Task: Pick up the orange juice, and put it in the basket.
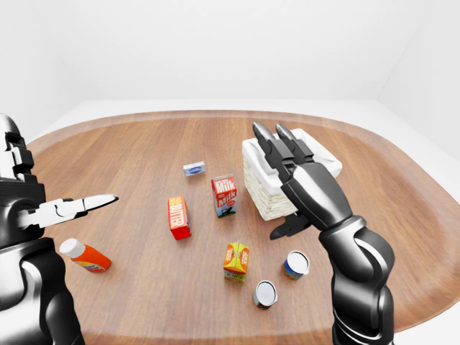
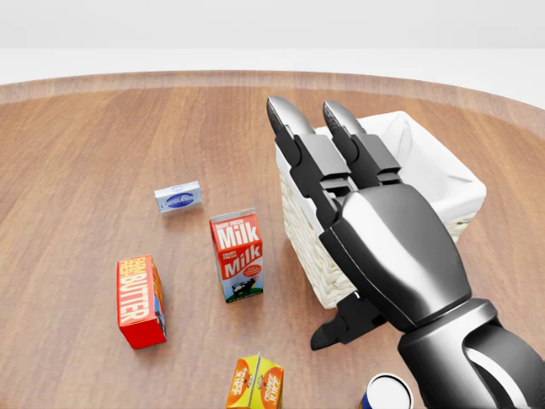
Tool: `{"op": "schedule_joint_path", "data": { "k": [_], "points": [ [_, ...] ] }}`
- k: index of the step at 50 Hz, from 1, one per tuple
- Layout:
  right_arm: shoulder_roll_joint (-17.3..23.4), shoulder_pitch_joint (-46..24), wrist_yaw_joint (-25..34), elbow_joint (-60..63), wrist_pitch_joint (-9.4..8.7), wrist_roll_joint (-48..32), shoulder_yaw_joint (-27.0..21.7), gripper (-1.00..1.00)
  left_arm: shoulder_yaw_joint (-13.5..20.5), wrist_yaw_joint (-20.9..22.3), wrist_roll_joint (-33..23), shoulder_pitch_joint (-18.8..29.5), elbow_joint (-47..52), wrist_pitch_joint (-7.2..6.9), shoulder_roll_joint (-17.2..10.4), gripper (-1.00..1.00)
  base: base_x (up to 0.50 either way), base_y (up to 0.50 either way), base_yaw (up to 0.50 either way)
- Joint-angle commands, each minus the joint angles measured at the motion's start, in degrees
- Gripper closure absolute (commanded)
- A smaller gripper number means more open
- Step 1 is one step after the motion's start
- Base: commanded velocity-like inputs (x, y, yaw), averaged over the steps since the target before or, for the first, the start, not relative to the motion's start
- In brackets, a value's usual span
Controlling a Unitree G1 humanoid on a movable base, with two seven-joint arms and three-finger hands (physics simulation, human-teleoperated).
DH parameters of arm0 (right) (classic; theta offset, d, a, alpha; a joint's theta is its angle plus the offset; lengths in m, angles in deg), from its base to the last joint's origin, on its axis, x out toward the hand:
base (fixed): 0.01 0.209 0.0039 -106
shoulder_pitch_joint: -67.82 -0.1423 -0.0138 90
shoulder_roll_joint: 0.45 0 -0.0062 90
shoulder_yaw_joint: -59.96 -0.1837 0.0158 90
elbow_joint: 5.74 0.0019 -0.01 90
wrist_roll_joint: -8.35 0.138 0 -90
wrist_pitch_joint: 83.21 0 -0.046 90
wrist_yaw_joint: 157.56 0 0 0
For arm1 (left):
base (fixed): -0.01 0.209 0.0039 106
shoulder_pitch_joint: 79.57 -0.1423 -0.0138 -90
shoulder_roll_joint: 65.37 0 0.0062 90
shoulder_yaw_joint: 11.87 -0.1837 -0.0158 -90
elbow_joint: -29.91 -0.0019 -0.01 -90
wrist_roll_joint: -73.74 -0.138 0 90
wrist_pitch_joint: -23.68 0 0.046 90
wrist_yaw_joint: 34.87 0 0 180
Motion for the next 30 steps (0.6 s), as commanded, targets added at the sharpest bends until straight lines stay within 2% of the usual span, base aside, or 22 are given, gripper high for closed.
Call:
{"op": "schedule_joint_path", "data": {
  "k": [1,14,30],
  "points": [
    [-1.21,1.25,0.33,-1.54,0.54,-1.94,2.09,-1.00,-0.14,-0.04,-0.39,-0.02,-0.16,0.00,0.01,-1.00,0.00,0.00,0.00],
    [-1.83,5.53,-2.32,-4.49,3.47,-3.09,5.36,-1.00,-0.23,0.02,-0.70,-0.05,-0.34,0.00,0.12,-1.00,0.00,0.00,0.00],
    [-2.07,7.07,-2.73,-5.16,4.26,-3.90,6.99,-1.00,-0.24,0.08,-0.80,-0.08,-0.20,0.00,0.19,-1.00,0.00,0.00,0.00]
  ]
}}
